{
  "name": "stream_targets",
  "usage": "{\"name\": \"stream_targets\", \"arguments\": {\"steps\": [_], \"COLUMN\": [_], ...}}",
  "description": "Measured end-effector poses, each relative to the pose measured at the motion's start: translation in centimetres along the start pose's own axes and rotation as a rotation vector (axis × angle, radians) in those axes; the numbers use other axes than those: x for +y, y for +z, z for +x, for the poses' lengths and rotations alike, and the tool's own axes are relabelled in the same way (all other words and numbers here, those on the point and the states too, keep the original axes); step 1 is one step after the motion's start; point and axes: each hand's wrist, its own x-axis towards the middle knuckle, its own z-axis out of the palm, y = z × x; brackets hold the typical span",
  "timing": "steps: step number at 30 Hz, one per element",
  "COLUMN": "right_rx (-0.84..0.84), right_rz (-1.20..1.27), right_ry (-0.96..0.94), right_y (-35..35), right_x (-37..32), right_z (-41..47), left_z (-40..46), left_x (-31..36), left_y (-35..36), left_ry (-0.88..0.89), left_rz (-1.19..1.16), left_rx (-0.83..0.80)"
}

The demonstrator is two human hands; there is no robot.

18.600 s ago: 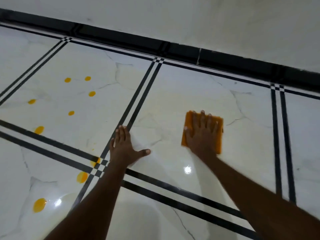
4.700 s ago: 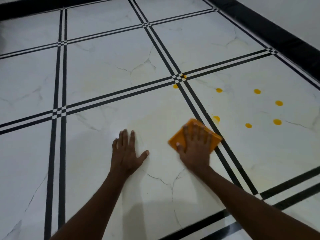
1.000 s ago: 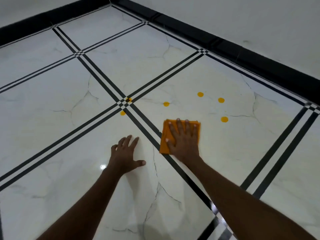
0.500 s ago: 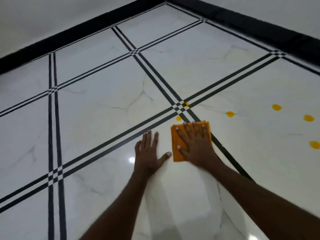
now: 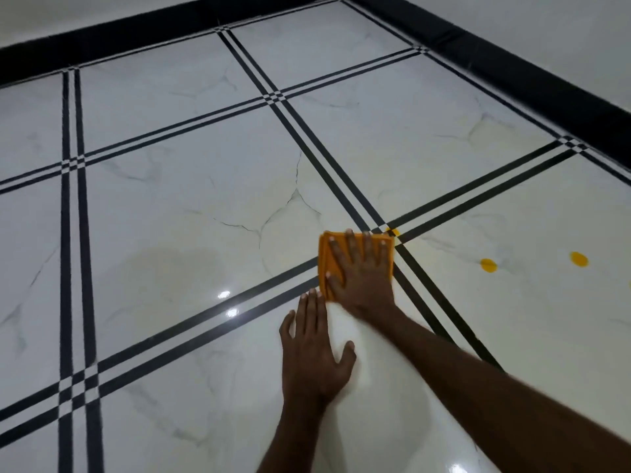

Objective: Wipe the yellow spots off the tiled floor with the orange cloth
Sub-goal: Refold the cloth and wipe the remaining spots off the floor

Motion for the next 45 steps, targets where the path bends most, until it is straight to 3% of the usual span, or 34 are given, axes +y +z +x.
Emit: {"name": "stream_targets", "arguments": {"steps": [4, 7, 9, 11, 13, 15, 20, 23, 28, 33, 36, 38, 41, 43, 45], "right_rx": [0.036, 0.099, 0.085, 0.023, -0.031, -0.048, 0.064, 0.093, -0.032, -0.129, 0.005, 0.000, 0.048, 0.035, -0.024], "right_rz": [-0.088, -0.137, -0.125, -0.092, -0.049, -0.044, -0.143, -0.134, -0.099, -0.062, -0.097, -0.046, -0.038, -0.066, -0.070], "right_ry": [0.196, 0.319, 0.377, 0.288, 0.066, -0.047, 0.361, 0.406, 0.212, 0.042, 0.219, 0.392, 0.450, 0.358, 0.152], "right_y": [-0.5, -2.2, -2.8, -1.8, -0.8, -0.7, -2.0, -2.8, -1.8, -2.2, -2.8, -4.0, -4.4, -3.8, -2.9], "right_x": [6.1, 9.7, 7.8, 3.7, 0.8, 1.5, 11.8, 12.3, 5.9, 8.9, 14.9, 18.6, 17.8, 13.9, 11.1], "right_z": [5.5, 2.1, -1.5, -3.6, -2.9, 0.3, 1.9, -2.9, -8.2, -7.2, -4.7, -5.5, -10.3, -13.0, -13.7], "left_z": [-0.2, 0.1, 0.2, 0.1, 0.1, 0.2, 0.1, 0.1, 0.1, 0.3, 0.2, 0.3, 0.6, 0.8, 1.1], "left_x": [-0.1, 0.2, 0.7, 0.7, 0.5, 0.3, 0.1, 0.2, 0.6, 0.3, 0.2, 0.0, 0.3, 0.6, 0.9], "left_y": [-0.1, -0.2, -0.7, -0.7, -0.6, -0.4, 0.0, 0.0, -0.7, -0.3, 0.1, -0.1, -0.5, -0.8, -1.0], "left_ry": [0.012, -0.005, -0.022, -0.025, -0.023, -0.010, 0.027, 0.012, 0.008, 0.001, 0.036, 0.032, 0.006, -0.011, -0.030], "left_rz": [-0.006, 0.011, 0.010, -0.001, -0.007, 0.001, 0.028, 0.022, 0.098, 0.157, 0.182, 0.189, 0.184, 0.208, 0.220], "left_rx": [0.020, -0.004, -0.028, -0.043, -0.045, -0.020, 0.024, 0.016, -0.070, -0.085, -0.047, -0.060, -0.151, -0.201, -0.239]}}
